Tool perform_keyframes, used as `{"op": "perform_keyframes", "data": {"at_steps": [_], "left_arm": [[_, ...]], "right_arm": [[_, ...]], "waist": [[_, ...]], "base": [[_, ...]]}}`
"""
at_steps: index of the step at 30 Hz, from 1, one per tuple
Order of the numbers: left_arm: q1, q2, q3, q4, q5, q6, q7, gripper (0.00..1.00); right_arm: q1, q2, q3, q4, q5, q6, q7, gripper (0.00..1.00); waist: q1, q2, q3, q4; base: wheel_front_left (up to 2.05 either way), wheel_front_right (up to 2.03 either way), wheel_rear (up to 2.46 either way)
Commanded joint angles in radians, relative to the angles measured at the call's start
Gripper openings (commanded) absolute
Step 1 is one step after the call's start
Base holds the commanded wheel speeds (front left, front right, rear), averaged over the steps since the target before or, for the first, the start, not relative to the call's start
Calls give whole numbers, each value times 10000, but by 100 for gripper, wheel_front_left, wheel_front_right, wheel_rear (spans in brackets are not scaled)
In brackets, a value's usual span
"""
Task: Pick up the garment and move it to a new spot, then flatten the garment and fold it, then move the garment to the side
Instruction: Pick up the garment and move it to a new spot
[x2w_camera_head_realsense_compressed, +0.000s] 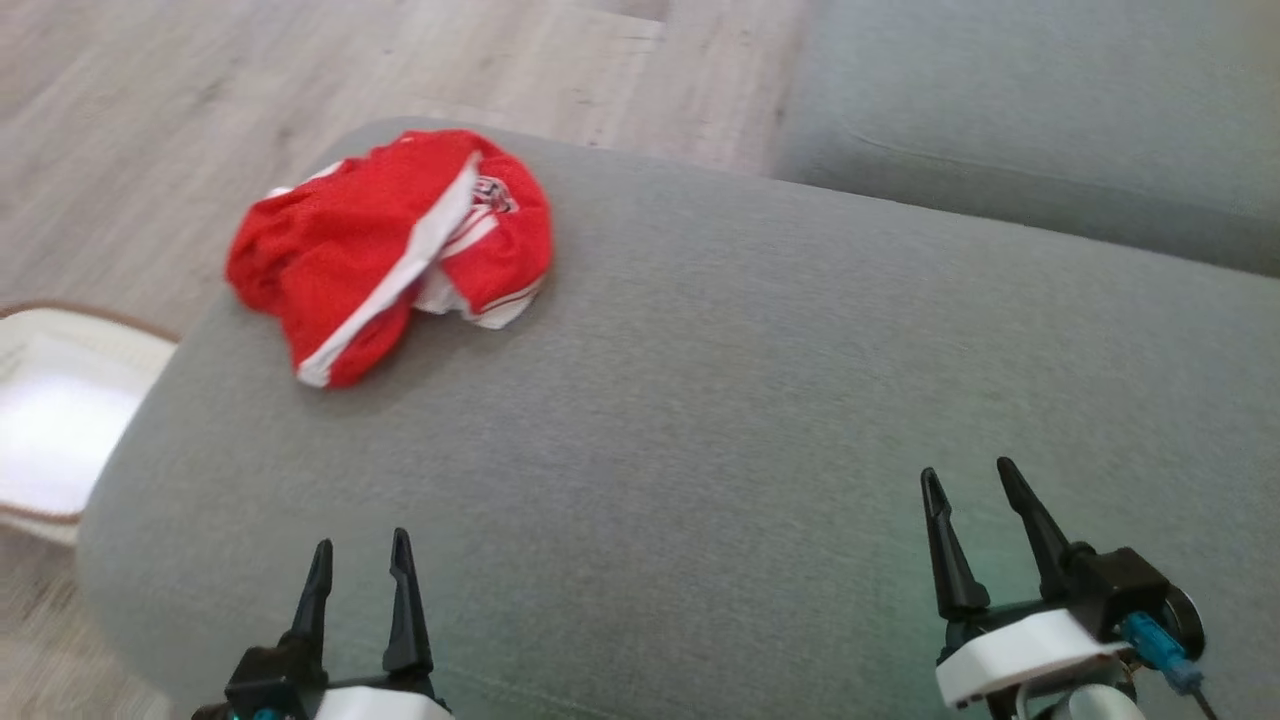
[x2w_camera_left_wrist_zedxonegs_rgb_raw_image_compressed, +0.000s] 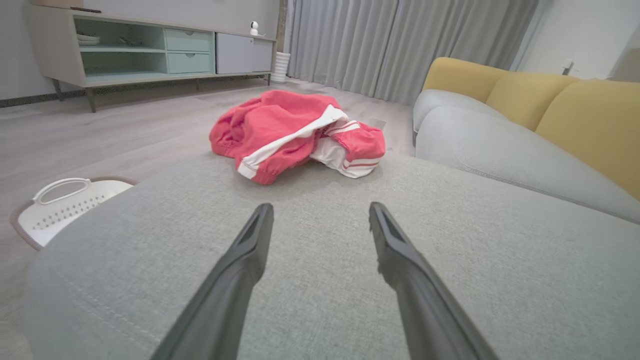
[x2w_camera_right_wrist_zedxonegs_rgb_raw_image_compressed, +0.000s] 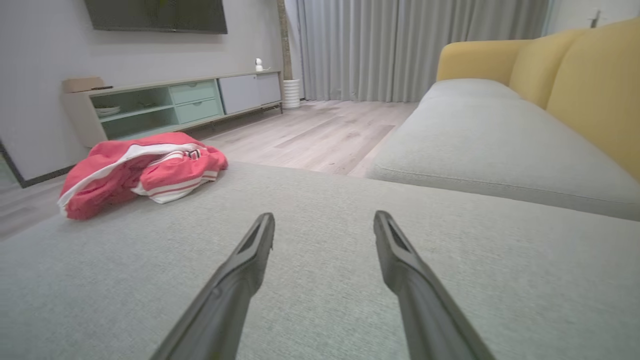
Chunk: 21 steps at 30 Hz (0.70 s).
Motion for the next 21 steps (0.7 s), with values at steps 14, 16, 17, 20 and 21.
{"op": "perform_keyframes", "data": {"at_steps": [14,16,17,20,21], "left_arm": [[-185,64,812,-392,116,-9,-97,100],[-212,138,1145,-659,94,58,-97,100],[-224,209,1326,-814,88,83,-97,100],[-444,530,1811,-1372,80,113,-97,100],[-606,665,1935,-1582,85,124,-97,100]], "right_arm": [[-196,-93,284,-217,124,77,-111,100],[-195,-93,266,-269,83,77,-111,100],[-189,-93,237,-309,52,77,-111,100],[-212,-93,122,-476,-122,77,-111,100],[-234,-93,80,-526,-188,77,-111,100]], "waist": [[0,0,-37,774],[0,0,28,743],[0,0,64,725],[0,0,319,651],[0,0,405,627]], "base": [[0,0,0],[0,0,0],[0,0,0],[0,0,0],[0,0,0]]}}
